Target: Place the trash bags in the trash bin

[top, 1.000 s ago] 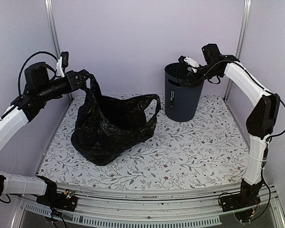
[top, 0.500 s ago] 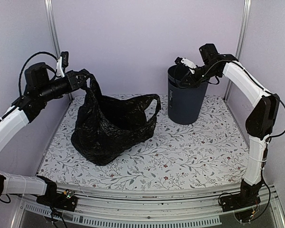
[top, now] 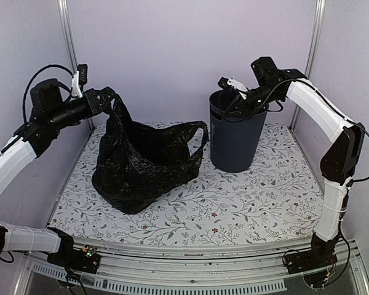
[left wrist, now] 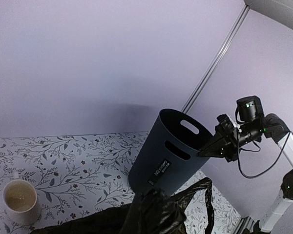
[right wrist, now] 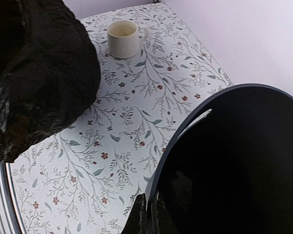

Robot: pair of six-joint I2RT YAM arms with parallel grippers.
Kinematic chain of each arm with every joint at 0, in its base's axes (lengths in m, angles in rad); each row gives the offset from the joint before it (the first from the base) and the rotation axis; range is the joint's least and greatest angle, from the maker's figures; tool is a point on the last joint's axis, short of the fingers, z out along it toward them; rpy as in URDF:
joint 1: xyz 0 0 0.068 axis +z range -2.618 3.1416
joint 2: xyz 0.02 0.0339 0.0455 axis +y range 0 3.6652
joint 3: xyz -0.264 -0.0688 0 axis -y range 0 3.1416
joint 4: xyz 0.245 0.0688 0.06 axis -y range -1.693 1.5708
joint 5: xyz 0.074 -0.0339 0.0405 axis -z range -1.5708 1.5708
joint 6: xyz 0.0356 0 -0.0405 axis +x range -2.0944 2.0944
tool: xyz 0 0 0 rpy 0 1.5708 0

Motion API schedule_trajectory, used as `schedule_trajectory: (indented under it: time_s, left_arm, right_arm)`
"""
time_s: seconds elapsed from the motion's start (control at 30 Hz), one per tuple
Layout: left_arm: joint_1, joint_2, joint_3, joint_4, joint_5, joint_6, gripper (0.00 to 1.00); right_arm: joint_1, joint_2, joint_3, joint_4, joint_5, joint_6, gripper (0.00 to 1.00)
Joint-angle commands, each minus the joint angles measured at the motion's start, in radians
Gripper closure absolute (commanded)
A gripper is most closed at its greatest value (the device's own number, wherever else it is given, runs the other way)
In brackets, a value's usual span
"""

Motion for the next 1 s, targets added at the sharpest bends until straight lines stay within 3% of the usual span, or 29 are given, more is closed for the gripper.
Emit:
schedule_trajectory:
  time_s: [0.0, 0.3, 0.5, 0.53, 0.63, 0.73, 0.97]
  left_arm:
    - [0.005, -0.02, 0.066, -0.016, -0.047, 0.04, 1.0]
    - [0.005, -0.094, 0.101, -0.01, -0.145, 0.049, 1.0]
    - [0.005, -0.125, 0.095, -0.008, -0.163, 0.035, 1.0]
    - [0.005, -0.129, 0.094, -0.009, -0.163, 0.034, 1.0]
    - [0.005, -0.14, 0.087, -0.013, -0.169, 0.033, 1.0]
    - [0.005, -0.152, 0.086, -0.016, -0.181, 0.038, 1.0]
    - [0.005, -0.16, 0.088, -0.019, -0.186, 0.038, 1.0]
  right_arm:
    - [0.04, -0.137, -0.06, -0.015, -0.133, -0.003, 0.97]
    - [0.166, -0.235, -0.234, 0.052, -0.2, -0.016, 0.97]
    - [0.222, -0.241, -0.262, 0.079, -0.223, -0.02, 0.94]
    - [0.226, -0.239, -0.26, 0.078, -0.228, -0.018, 0.89]
    - [0.227, -0.233, -0.244, 0.075, -0.264, -0.004, 0.61]
    - [0.227, -0.24, -0.236, 0.072, -0.332, 0.013, 0.43]
    - [0.227, -0.186, -0.213, 0.069, -0.531, 0.087, 0.34]
